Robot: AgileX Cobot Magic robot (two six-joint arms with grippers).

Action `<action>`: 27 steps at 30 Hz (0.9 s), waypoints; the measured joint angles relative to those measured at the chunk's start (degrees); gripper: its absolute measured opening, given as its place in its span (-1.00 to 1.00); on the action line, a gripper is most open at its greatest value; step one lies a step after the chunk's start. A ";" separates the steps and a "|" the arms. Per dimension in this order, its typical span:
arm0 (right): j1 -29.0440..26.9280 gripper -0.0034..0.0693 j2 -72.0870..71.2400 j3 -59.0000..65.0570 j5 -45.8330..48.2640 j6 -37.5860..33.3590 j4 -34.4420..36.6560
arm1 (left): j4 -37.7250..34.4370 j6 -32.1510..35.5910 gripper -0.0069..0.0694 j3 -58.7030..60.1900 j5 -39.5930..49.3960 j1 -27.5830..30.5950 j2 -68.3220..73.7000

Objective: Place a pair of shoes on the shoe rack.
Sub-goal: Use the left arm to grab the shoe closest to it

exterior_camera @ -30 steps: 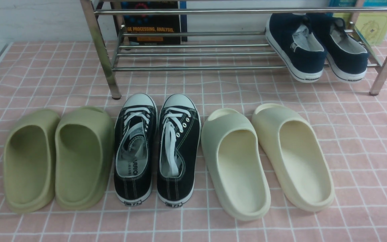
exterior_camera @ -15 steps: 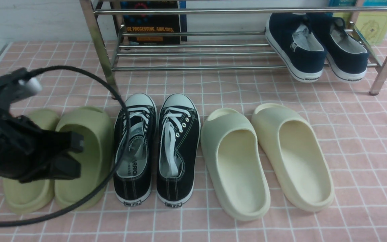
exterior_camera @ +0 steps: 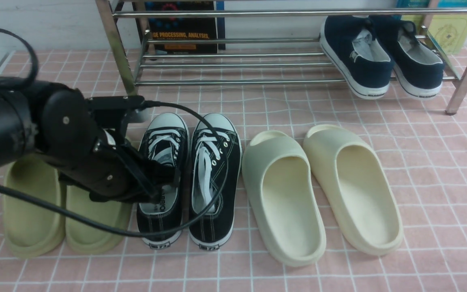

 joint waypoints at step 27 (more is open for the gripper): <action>0.00 -0.25 0.00 0.00 0.02 0.00 0.00 | 9.27 -16.73 -0.79 -5.15 -0.11 -0.03 7.85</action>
